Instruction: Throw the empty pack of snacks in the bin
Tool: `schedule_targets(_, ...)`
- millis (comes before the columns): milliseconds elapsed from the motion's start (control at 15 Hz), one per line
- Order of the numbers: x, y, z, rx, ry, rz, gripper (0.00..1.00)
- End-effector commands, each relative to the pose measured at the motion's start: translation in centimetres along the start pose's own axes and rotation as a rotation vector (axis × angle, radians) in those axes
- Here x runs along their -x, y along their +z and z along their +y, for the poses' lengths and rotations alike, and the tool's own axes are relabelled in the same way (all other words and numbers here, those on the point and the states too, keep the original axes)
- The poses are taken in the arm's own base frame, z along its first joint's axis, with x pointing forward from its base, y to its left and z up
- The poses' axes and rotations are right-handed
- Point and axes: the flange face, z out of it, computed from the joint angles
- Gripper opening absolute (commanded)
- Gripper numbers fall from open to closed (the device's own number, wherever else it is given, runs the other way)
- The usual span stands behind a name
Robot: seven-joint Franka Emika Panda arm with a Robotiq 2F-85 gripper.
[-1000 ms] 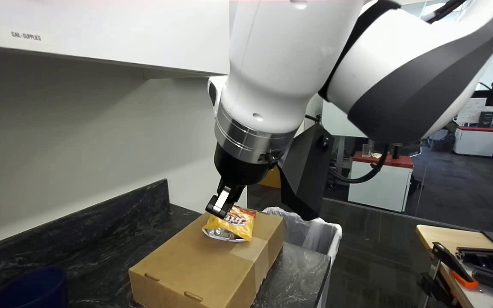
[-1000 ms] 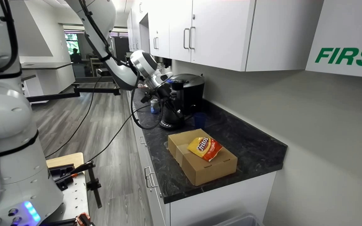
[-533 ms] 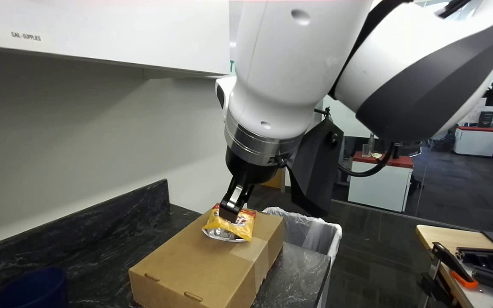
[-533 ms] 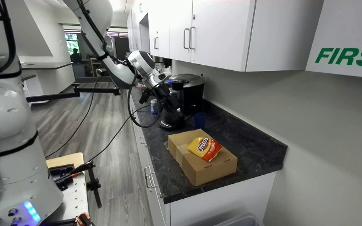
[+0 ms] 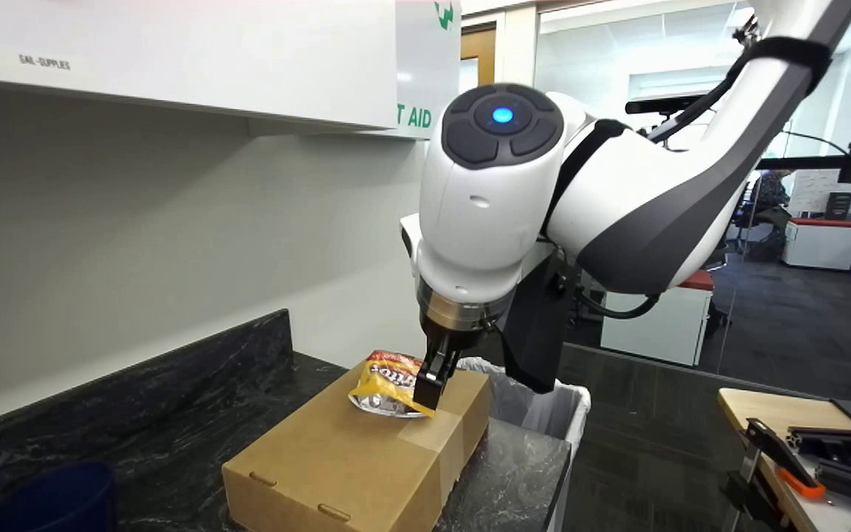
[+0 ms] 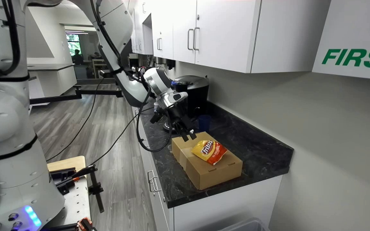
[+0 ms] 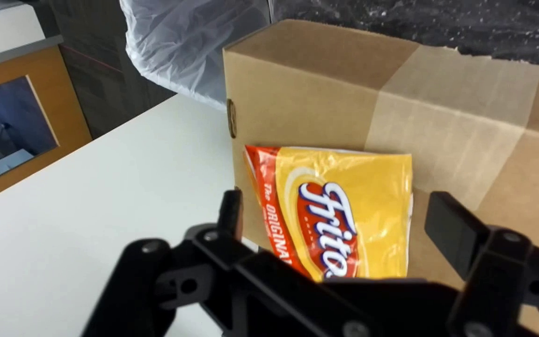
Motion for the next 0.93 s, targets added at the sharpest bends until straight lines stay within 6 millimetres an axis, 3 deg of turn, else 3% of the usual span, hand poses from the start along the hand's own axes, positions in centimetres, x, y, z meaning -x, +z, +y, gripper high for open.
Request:
schedule_targets(0, 0.4, 1.8, -1.6, -0.045, -0.005, -0.006, 1.0)
schedule_targets(333, -1.1, 2.2, -3.6, -0.06, -0.054, 0.051, 1.0)
schedule_targets(667, -3.4, 1.8, -4.0, -0.016, -0.137, 0.157, 1.0)
schedule_targets(867, -3.2, 3.3, -3.9, 0.019, -0.157, 0.163, 1.0)
